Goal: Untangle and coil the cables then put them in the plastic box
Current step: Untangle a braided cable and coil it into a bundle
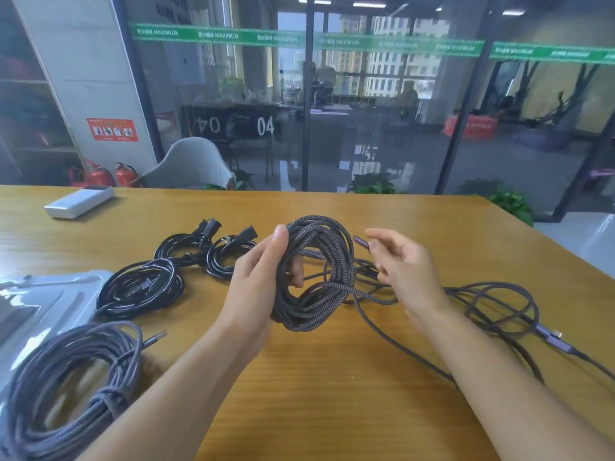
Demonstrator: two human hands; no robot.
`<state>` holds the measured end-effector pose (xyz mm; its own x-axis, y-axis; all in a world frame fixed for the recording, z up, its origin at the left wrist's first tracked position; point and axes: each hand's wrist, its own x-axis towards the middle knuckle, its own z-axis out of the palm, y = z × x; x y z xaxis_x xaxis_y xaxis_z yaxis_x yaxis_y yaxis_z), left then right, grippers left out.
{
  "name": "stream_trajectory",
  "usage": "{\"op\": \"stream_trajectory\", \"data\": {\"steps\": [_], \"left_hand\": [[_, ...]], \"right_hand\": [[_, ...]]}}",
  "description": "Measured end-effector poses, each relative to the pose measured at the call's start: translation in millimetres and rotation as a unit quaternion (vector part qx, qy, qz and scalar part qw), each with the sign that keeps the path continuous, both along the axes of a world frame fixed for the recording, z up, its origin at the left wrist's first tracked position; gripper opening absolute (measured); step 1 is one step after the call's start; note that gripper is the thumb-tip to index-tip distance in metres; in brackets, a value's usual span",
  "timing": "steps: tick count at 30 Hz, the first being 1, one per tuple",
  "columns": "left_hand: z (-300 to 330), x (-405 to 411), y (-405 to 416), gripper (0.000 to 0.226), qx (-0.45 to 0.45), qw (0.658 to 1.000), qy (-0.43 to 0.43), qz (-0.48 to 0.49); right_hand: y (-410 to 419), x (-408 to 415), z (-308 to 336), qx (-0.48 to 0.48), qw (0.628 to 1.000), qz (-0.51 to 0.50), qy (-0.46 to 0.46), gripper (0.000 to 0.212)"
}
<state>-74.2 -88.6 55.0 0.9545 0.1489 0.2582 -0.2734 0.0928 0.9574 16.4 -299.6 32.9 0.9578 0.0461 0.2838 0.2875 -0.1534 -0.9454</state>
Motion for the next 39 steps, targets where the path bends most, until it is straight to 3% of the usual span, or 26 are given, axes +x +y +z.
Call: {"op": "stream_trajectory", "data": {"steps": [4,7,13,18,20,22,25,29,32,35,37,39], "left_hand": [[-1.2,2.3,1.3,0.063,-0.023,1.000,0.007,0.010],[-2.6,3.7,1.0,0.065,-0.025,1.000,0.005,0.008],[-6.6,4.5,-8.2,0.045,-0.044,0.999,0.027,0.014],[-10.2,6.5,-11.6,0.041,-0.019,0.999,0.024,0.044],[-9.5,7.3,-10.9,0.044,-0.019,0.998,0.028,0.055],[-8.4,7.4,-11.0,0.046,-0.018,0.998,0.022,0.062],[-6.2,5.7,-14.2,0.047,-0.012,0.998,0.002,0.064],[-4.5,2.6,-14.9,0.043,-0.009,0.998,-0.007,0.056],[-3.1,2.2,-15.0,0.041,-0.007,0.998,-0.010,0.055],[-2.0,1.5,-17.0,0.043,-0.003,0.998,-0.013,0.056],[-4.2,1.8,-17.8,0.042,0.002,0.998,-0.005,0.065],[-7.2,2.4,-18.4,0.040,0.008,0.997,0.008,0.074]], "right_hand": [[10.2,-7.8,-0.3,-0.004,0.996,0.070,0.050,0.010],[17.7,-12.7,-2.0,0.001,0.992,0.104,0.078,0.021],[20.9,-18.9,5.8,0.066,0.971,0.189,0.131,0.028],[17.6,-26.2,13.2,0.173,0.892,0.358,0.216,0.053],[19.2,-30.9,13.8,0.126,0.897,0.389,0.170,0.053],[27.7,-35.7,12.2,0.059,0.926,0.355,0.111,0.053],[45.2,-43.3,10.6,0.068,0.966,0.240,0.067,0.041],[54.1,-48.6,7.3,0.075,0.983,0.168,0.018,0.021],[52.8,-48.1,3.5,0.009,0.993,0.112,-0.042,0.024],[48.8,-45.0,1.0,-0.140,0.979,0.004,-0.145,0.039],[44.8,-43.6,1.9,-0.232,0.948,-0.073,-0.207,0.054],[41.0,-40.7,3.0,-0.274,0.912,-0.128,-0.276,0.053]]}}
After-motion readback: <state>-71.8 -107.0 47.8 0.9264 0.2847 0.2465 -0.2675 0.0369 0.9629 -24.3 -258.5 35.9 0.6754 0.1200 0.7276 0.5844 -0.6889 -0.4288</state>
